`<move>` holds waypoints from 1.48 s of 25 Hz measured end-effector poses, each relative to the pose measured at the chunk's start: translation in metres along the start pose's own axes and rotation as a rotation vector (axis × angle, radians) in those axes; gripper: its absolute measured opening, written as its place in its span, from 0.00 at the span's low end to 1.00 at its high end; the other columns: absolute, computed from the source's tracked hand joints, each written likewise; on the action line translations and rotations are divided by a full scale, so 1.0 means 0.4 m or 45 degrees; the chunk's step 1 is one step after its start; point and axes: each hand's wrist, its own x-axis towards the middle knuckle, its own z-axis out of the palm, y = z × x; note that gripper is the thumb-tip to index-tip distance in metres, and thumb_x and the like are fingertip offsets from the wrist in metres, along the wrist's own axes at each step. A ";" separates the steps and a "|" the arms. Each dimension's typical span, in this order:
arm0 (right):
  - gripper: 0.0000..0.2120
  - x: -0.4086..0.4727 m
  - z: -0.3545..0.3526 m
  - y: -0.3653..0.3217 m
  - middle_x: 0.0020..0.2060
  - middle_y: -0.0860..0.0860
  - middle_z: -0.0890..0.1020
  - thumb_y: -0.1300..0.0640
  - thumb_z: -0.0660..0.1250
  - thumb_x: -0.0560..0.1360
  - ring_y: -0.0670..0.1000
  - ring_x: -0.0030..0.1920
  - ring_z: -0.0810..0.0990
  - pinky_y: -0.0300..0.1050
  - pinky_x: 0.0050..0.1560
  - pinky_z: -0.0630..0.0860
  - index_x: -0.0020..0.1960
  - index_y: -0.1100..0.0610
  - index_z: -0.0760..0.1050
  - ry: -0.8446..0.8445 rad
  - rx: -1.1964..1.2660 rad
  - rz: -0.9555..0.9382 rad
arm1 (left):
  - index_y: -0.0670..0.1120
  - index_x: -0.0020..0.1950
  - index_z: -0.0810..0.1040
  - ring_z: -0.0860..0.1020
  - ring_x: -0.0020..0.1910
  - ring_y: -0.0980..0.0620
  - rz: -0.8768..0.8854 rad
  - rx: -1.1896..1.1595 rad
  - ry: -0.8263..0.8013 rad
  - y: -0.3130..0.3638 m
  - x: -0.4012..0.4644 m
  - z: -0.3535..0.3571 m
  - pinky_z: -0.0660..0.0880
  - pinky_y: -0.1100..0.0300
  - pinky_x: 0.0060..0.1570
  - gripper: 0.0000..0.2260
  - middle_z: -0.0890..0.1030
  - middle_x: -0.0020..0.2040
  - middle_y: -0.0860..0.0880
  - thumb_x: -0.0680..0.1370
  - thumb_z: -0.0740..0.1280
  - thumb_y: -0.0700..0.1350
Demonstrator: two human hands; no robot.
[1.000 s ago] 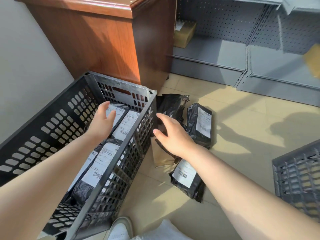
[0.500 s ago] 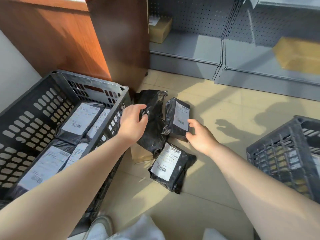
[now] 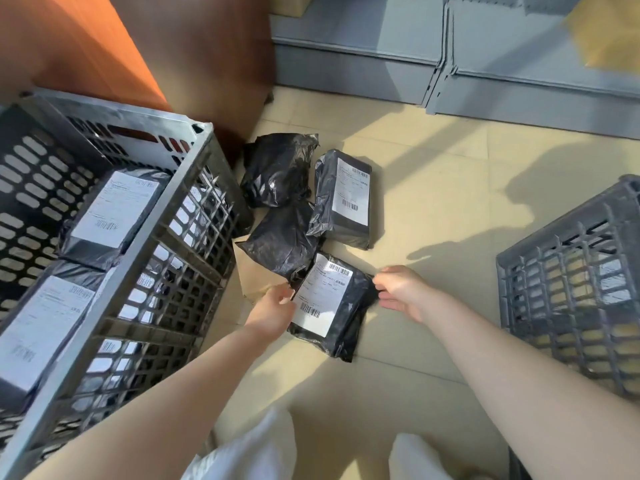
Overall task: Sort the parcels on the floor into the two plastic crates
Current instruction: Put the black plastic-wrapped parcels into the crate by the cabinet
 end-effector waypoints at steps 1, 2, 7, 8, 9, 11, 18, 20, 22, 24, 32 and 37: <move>0.08 0.009 0.014 0.020 0.55 0.58 0.75 0.61 0.64 0.79 0.55 0.53 0.75 0.47 0.53 0.76 0.58 0.56 0.71 -0.011 0.003 0.031 | 0.52 0.68 0.70 0.73 0.57 0.49 -0.008 -0.003 -0.016 -0.017 0.001 0.007 0.68 0.59 0.52 0.16 0.72 0.62 0.50 0.80 0.59 0.44; 0.06 0.017 0.029 0.039 0.52 0.57 0.75 0.61 0.64 0.79 0.55 0.51 0.75 0.47 0.52 0.76 0.55 0.57 0.72 -0.023 0.002 0.060 | 0.54 0.71 0.67 0.74 0.55 0.50 0.000 -0.024 -0.014 -0.030 0.001 0.013 0.70 0.60 0.50 0.19 0.72 0.65 0.50 0.80 0.60 0.44; 0.06 0.048 0.093 0.101 0.49 0.52 0.76 0.60 0.65 0.77 0.52 0.51 0.76 0.45 0.53 0.76 0.54 0.56 0.72 -0.098 -0.054 0.143 | 0.55 0.75 0.63 0.78 0.44 0.54 0.012 -0.038 -0.027 -0.063 0.009 0.055 0.77 0.60 0.41 0.22 0.78 0.61 0.54 0.82 0.60 0.46; 0.08 0.052 0.104 0.109 0.53 0.52 0.76 0.59 0.66 0.77 0.53 0.55 0.76 0.46 0.56 0.76 0.56 0.56 0.71 -0.125 -0.032 0.147 | 0.54 0.74 0.65 0.78 0.46 0.53 -0.007 -0.048 -0.021 -0.065 0.012 0.060 0.77 0.58 0.42 0.20 0.79 0.59 0.53 0.81 0.61 0.47; 0.10 0.054 0.112 0.118 0.54 0.52 0.76 0.58 0.67 0.78 0.54 0.57 0.76 0.46 0.57 0.76 0.58 0.56 0.71 -0.151 -0.011 0.161 | 0.52 0.71 0.68 0.79 0.46 0.52 -0.027 -0.045 -0.025 -0.065 0.016 0.062 0.76 0.58 0.41 0.18 0.79 0.57 0.52 0.81 0.61 0.48; 0.15 0.052 0.119 0.131 0.52 0.53 0.78 0.52 0.69 0.78 0.54 0.55 0.77 0.47 0.56 0.76 0.61 0.57 0.72 -0.207 0.001 0.205 | 0.52 0.64 0.71 0.78 0.44 0.53 -0.052 -0.028 -0.059 -0.055 0.021 0.059 0.74 0.59 0.38 0.13 0.80 0.54 0.51 0.80 0.61 0.48; 0.21 0.034 0.099 0.169 0.58 0.54 0.78 0.48 0.69 0.77 0.56 0.60 0.75 0.50 0.56 0.74 0.67 0.54 0.72 -0.232 0.035 0.294 | 0.49 0.62 0.76 0.82 0.50 0.49 -0.244 -0.658 -0.185 -0.060 0.015 0.071 0.79 0.53 0.53 0.10 0.85 0.52 0.49 0.82 0.64 0.48; 0.18 0.030 0.091 0.171 0.56 0.52 0.81 0.51 0.69 0.77 0.54 0.57 0.78 0.47 0.50 0.74 0.65 0.54 0.74 -0.223 0.167 0.315 | 0.48 0.62 0.76 0.82 0.51 0.49 -0.262 -0.769 -0.240 -0.061 0.009 0.075 0.79 0.52 0.54 0.10 0.85 0.52 0.47 0.82 0.64 0.47; 0.14 0.026 0.080 0.169 0.50 0.53 0.83 0.55 0.69 0.77 0.54 0.50 0.81 0.47 0.44 0.77 0.62 0.56 0.76 -0.248 0.347 0.321 | 0.47 0.62 0.76 0.82 0.52 0.48 -0.245 -0.856 -0.304 -0.058 0.005 0.073 0.78 0.51 0.56 0.10 0.86 0.52 0.46 0.82 0.64 0.46; 0.13 0.021 0.067 0.169 0.49 0.55 0.84 0.59 0.69 0.77 0.54 0.48 0.82 0.48 0.46 0.79 0.61 0.59 0.77 -0.274 0.463 0.308 | 0.46 0.63 0.76 0.82 0.54 0.47 -0.236 -0.886 -0.339 -0.055 0.005 0.072 0.78 0.49 0.58 0.11 0.86 0.52 0.46 0.81 0.65 0.46; 0.14 -0.012 0.000 0.126 0.54 0.57 0.85 0.61 0.69 0.77 0.58 0.57 0.82 0.54 0.53 0.81 0.63 0.60 0.78 -0.343 0.452 0.175 | 0.49 0.60 0.79 0.83 0.51 0.48 -0.239 -0.936 -0.538 -0.003 -0.029 0.022 0.77 0.51 0.55 0.20 0.86 0.52 0.48 0.74 0.69 0.59; 0.11 -0.066 -0.026 0.066 0.53 0.61 0.85 0.66 0.62 0.81 0.59 0.53 0.83 0.56 0.56 0.79 0.61 0.66 0.77 -0.285 0.455 0.005 | 0.48 0.65 0.78 0.83 0.56 0.48 -0.115 -0.947 -0.677 0.055 -0.055 -0.001 0.78 0.50 0.57 0.24 0.84 0.57 0.48 0.71 0.73 0.55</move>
